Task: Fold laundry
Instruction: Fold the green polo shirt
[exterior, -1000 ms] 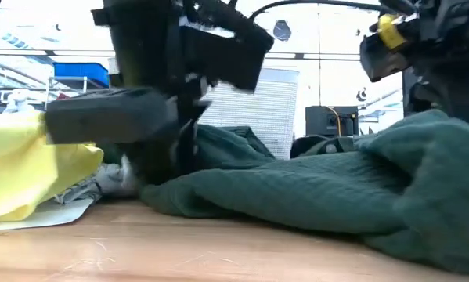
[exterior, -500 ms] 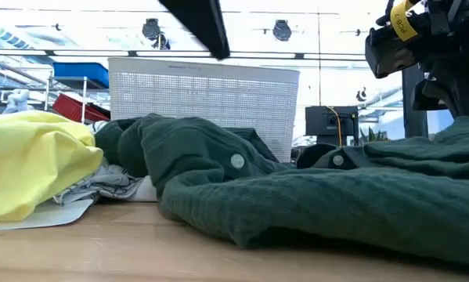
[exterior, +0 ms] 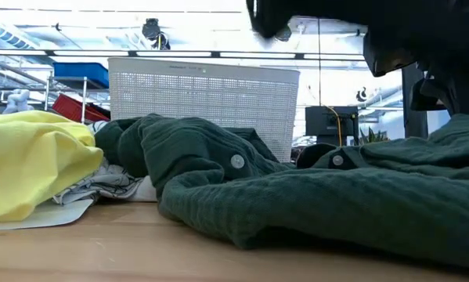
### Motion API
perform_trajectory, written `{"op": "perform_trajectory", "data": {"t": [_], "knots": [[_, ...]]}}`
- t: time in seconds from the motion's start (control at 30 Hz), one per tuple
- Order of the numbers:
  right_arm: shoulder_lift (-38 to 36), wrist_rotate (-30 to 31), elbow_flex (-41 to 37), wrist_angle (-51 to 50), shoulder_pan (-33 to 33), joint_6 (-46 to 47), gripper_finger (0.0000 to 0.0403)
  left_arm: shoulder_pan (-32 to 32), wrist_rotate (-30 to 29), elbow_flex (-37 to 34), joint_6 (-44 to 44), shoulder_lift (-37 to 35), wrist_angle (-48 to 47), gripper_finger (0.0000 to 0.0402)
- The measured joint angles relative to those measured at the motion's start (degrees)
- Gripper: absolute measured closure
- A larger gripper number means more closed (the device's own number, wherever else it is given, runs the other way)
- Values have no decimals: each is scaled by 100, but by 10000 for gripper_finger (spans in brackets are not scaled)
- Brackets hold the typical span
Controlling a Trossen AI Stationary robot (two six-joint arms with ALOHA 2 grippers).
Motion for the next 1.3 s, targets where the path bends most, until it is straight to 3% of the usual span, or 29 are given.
{"op": "perform_trajectory", "data": {"t": [0.3, 0.57, 0.7, 0.83, 0.93, 1.13, 1.3], "knots": [[0, -2, 0, 31, -2, 47, 402, 198, -220, -2, -17, 576, -109, 224], [0, 0, 0, 35, -2, 60, 402, 284, -39, 24, -87, 672, -519, 228], [0, 57, 0, 60, -2, 34, 403, 318, -69, 23, -181, 655, -646, 278], [0, 204, 0, 159, 0, -136, 403, 329, -111, 60, -101, 633, -759, 377], [-49, 395, 0, 155, -2, -297, 403, 336, 14, 128, 15, 552, -863, 388], [-691, 676, 9, -82, 22, -428, 403, 300, -175, 377, 141, -381, -1146, 396], [-1692, 1420, 287, -310, 165, -435, 403, 317, -769, 380, 429, -1393, -1152, 398]]}}
